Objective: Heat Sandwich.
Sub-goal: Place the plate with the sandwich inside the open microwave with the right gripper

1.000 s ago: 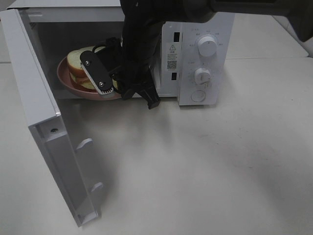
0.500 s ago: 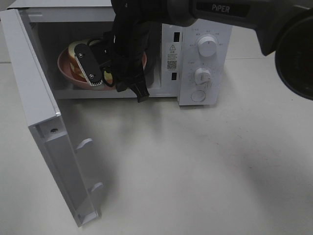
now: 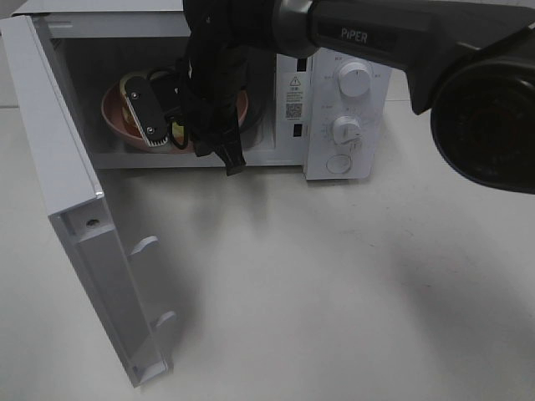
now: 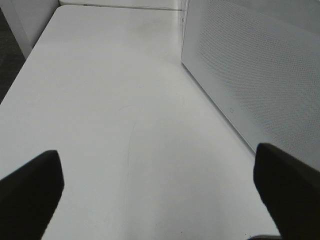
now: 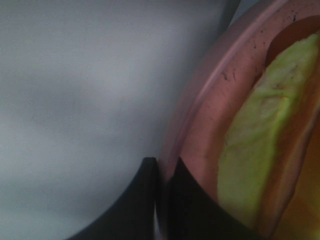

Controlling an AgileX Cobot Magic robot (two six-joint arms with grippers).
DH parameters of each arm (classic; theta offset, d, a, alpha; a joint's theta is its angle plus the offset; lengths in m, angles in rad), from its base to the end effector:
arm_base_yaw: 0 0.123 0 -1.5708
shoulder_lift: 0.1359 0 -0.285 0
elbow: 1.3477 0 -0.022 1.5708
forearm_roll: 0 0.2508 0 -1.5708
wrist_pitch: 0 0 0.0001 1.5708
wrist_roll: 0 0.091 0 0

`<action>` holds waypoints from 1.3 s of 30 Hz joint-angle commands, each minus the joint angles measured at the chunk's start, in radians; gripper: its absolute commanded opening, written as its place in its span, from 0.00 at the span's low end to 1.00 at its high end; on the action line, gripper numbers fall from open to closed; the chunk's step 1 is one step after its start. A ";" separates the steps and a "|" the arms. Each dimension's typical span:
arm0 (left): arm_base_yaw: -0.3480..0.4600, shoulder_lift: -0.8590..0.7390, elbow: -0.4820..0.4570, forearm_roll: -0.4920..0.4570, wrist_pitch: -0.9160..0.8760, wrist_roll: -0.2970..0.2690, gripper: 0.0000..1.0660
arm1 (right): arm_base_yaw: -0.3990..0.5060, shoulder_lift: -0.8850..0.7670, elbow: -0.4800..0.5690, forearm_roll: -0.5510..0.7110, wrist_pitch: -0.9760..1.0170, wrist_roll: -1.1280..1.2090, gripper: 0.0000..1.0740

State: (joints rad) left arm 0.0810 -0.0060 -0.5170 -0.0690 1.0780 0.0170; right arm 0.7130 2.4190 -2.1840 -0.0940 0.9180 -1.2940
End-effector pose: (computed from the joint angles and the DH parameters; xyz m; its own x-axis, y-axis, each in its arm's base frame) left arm -0.0081 -0.0062 0.2807 -0.4481 -0.0521 -0.8925 -0.0337 0.9986 -0.0413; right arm 0.4073 0.3433 0.1862 0.4659 -0.8839 -0.0422 -0.7814 -0.3886 -0.4882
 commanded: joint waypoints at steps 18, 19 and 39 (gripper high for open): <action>0.002 -0.007 0.002 0.000 -0.008 -0.004 0.92 | -0.039 0.059 -0.082 0.016 -0.067 0.104 0.13; 0.002 -0.007 0.002 0.000 -0.008 -0.004 0.92 | -0.039 0.059 -0.082 0.016 -0.067 0.104 0.13; 0.002 -0.007 0.002 0.000 -0.008 -0.004 0.92 | -0.039 0.059 -0.082 0.028 -0.093 0.184 0.59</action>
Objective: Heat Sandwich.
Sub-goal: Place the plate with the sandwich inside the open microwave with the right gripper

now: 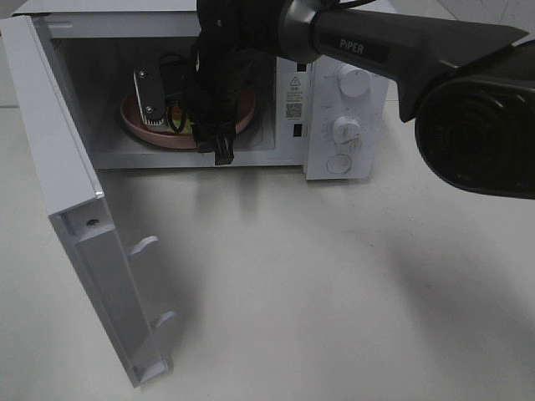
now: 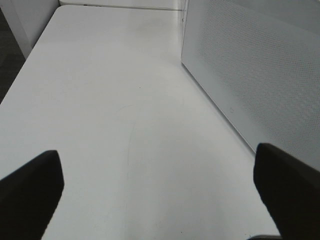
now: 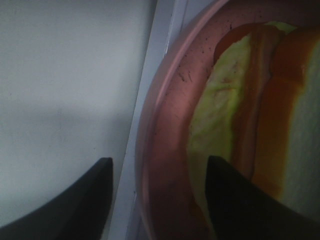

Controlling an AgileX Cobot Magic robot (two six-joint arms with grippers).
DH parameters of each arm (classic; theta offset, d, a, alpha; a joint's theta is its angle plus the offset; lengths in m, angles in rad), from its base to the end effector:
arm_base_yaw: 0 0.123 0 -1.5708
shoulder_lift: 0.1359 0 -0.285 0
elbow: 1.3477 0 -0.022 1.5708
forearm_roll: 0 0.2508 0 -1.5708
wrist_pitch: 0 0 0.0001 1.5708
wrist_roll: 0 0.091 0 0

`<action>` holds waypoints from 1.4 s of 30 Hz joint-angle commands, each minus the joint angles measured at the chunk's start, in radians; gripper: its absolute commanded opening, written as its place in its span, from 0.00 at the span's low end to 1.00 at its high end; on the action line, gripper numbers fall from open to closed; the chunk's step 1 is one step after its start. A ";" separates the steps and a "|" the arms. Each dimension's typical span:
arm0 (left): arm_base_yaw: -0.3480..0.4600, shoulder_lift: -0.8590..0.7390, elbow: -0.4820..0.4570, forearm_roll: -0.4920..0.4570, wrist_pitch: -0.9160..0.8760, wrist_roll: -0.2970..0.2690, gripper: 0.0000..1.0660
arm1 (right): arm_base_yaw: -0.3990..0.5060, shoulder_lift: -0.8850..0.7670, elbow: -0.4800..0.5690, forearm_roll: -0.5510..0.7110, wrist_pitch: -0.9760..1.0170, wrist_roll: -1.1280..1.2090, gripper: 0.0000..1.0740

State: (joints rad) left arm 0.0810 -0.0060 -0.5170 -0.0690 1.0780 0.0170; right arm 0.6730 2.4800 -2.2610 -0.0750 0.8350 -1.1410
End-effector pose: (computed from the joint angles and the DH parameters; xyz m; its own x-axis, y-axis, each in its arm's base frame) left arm -0.0081 -0.0062 0.2807 -0.4481 -0.0521 -0.8925 -0.0337 0.9986 -0.0413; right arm 0.4330 0.3387 0.1801 0.3170 -0.9334 -0.1683 -0.8186 -0.1796 -0.5455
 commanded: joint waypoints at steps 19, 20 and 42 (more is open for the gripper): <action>0.002 -0.007 0.002 0.000 -0.008 -0.004 0.92 | -0.010 -0.085 0.151 0.057 -0.168 0.063 0.76; 0.002 -0.007 0.002 0.000 -0.008 -0.004 0.92 | -0.010 -0.096 0.169 0.057 -0.179 0.066 0.76; 0.002 -0.007 0.002 0.000 -0.008 -0.004 0.92 | -0.011 -0.235 0.433 0.056 -0.354 0.099 0.71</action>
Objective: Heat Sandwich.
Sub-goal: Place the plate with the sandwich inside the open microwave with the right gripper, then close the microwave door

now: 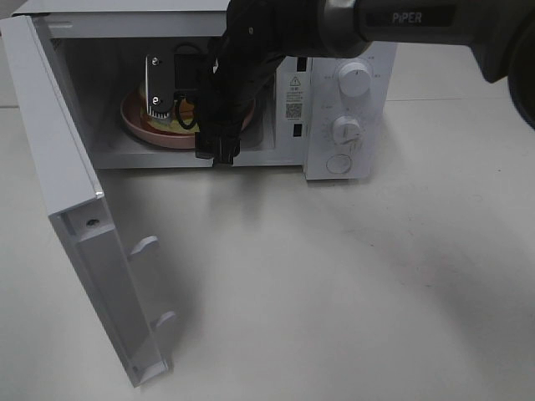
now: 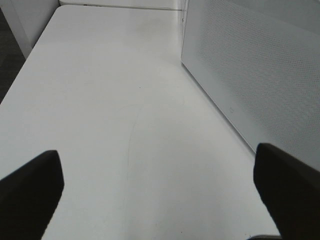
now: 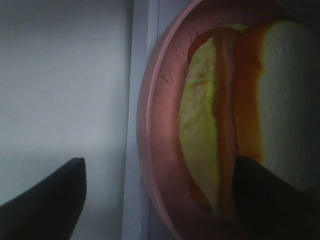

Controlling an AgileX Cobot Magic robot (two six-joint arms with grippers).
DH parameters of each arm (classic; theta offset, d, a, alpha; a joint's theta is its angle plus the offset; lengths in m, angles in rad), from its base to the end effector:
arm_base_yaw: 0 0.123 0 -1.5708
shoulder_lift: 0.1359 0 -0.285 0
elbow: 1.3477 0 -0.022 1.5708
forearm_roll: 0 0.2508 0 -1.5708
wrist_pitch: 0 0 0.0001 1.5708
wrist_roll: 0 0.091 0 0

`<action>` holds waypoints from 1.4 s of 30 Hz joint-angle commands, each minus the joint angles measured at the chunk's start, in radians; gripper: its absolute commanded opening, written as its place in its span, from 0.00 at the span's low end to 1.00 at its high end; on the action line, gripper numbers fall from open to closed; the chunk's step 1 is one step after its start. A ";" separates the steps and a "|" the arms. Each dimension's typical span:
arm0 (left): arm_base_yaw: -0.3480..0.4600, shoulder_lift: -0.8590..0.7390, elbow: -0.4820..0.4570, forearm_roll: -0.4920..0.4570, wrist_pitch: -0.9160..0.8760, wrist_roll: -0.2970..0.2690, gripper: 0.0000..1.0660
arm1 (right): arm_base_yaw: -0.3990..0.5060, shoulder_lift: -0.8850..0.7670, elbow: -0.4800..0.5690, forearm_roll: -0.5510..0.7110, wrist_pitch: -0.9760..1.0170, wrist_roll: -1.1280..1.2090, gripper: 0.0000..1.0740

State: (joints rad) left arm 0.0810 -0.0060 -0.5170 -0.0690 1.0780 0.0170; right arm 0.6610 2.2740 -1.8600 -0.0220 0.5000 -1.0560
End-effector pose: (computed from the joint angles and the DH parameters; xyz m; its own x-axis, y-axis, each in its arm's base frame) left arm -0.0081 -0.0062 0.2807 -0.4481 -0.0521 -0.8925 -0.0337 0.9986 -0.0413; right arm 0.4096 0.3174 0.1867 0.2590 -0.9130 -0.3152 -0.8001 -0.0200 -0.5995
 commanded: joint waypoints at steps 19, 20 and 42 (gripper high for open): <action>0.002 -0.007 0.002 0.000 -0.008 -0.004 0.92 | 0.001 -0.197 0.330 -0.004 -0.118 0.014 0.71; 0.002 -0.007 0.002 0.000 -0.008 -0.004 0.92 | 0.001 -0.205 0.345 -0.004 -0.119 0.014 0.71; 0.002 -0.007 0.002 0.000 -0.008 -0.004 0.92 | 0.001 -0.476 0.644 -0.023 -0.147 0.125 0.77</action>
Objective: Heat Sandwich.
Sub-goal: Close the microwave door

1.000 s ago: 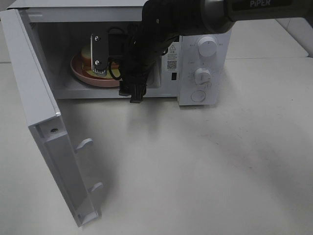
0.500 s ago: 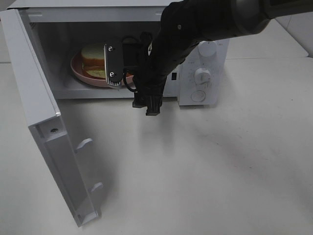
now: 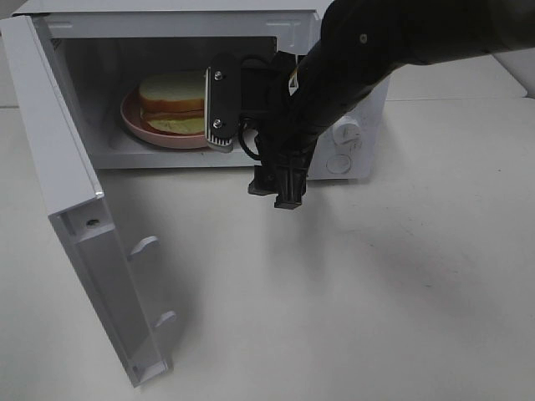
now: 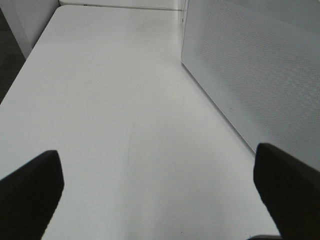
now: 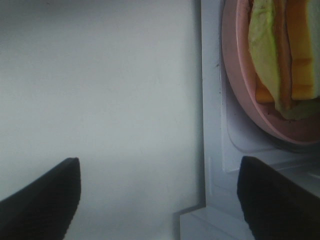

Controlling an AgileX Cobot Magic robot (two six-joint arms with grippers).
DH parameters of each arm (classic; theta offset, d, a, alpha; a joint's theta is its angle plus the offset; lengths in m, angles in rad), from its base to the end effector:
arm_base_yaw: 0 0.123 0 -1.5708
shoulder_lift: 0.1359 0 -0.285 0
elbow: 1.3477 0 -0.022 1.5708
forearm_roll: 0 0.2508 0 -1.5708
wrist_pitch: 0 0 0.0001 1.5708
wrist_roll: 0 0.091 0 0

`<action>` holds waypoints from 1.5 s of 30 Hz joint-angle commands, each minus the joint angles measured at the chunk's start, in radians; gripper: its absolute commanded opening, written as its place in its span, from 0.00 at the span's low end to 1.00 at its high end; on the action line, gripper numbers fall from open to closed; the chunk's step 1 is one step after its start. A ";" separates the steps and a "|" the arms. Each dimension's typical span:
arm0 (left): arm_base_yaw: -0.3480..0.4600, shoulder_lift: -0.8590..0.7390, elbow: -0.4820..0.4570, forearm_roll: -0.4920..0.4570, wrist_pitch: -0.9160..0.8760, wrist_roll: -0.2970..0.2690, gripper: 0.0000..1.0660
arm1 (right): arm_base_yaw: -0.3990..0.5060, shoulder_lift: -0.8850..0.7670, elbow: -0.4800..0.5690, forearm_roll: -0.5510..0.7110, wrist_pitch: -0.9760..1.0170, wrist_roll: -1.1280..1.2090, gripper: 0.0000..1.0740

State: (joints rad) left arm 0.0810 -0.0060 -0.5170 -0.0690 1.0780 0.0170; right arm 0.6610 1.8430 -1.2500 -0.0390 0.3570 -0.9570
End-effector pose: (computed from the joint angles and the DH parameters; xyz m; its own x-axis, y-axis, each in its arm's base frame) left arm -0.0081 -0.0062 0.2807 -0.4481 -0.0521 -0.8925 -0.0337 0.9986 -0.0413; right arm 0.3183 0.2460 0.2132 0.1813 -0.9204 -0.3463 -0.8336 0.0430 -0.5507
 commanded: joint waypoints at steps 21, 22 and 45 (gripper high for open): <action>0.002 -0.007 0.002 0.000 -0.008 -0.004 0.92 | 0.002 -0.383 0.356 -0.004 0.005 0.333 0.74; 0.002 -0.007 0.002 0.000 -0.008 -0.004 0.92 | 0.002 -0.400 0.372 -0.002 0.005 0.362 0.74; 0.002 -0.007 0.002 0.000 -0.008 -0.004 0.92 | 0.003 -0.782 0.490 -0.002 0.416 0.803 0.71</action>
State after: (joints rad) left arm 0.0810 -0.0060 -0.5170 -0.0690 1.0780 0.0170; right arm 0.6610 1.0680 -0.7630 -0.0390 0.7540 -0.1680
